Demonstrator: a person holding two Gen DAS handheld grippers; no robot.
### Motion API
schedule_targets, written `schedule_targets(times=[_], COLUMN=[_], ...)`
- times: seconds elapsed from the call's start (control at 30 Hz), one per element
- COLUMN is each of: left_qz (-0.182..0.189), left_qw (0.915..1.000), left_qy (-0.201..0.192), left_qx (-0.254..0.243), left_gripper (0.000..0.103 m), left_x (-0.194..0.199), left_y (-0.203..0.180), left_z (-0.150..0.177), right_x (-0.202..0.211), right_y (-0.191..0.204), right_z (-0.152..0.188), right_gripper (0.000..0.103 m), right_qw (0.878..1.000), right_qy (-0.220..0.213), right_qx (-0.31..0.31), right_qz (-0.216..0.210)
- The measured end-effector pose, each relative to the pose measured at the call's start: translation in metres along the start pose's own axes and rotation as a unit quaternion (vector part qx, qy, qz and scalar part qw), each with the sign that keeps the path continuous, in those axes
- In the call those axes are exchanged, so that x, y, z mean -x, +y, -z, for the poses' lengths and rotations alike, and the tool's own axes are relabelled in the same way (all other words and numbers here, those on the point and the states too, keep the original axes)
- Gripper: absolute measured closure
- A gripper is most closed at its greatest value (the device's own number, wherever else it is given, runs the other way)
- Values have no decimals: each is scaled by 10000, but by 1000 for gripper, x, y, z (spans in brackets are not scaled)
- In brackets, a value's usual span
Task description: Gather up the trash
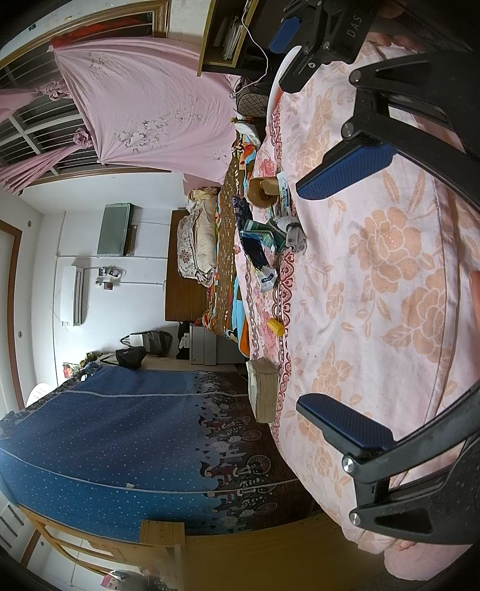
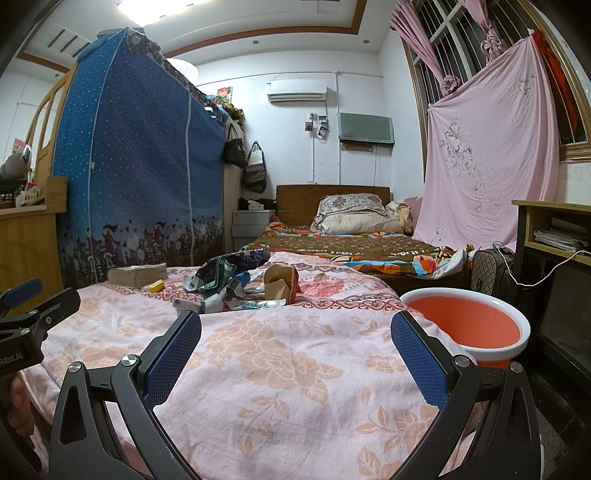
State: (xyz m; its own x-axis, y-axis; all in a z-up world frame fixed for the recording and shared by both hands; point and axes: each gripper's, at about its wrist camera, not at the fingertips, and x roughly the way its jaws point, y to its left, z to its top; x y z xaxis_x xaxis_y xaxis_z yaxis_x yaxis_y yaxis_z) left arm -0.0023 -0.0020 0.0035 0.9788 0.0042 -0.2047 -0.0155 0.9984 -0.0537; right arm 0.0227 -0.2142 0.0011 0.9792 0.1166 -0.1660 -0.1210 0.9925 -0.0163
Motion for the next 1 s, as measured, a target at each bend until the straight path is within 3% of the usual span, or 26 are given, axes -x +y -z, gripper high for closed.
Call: schedule_targets(times=[0.77,1.0], left_qz=[-2,-12], left_qw=[10000,10000], left_qy=[3,32], left_qx=[-2,89], left_gripper=[12,12], left_x=[0,-10], left_y=[0,-2], left_z=[0,-6], right_x=[-1,-7], right_y=[0,-2], right_z=[-1,0], right_gripper=[0,0], right_qw=[10000,9995], right_qy=[13,169], right_qx=[-4,-250], right_qz=[-1,37])
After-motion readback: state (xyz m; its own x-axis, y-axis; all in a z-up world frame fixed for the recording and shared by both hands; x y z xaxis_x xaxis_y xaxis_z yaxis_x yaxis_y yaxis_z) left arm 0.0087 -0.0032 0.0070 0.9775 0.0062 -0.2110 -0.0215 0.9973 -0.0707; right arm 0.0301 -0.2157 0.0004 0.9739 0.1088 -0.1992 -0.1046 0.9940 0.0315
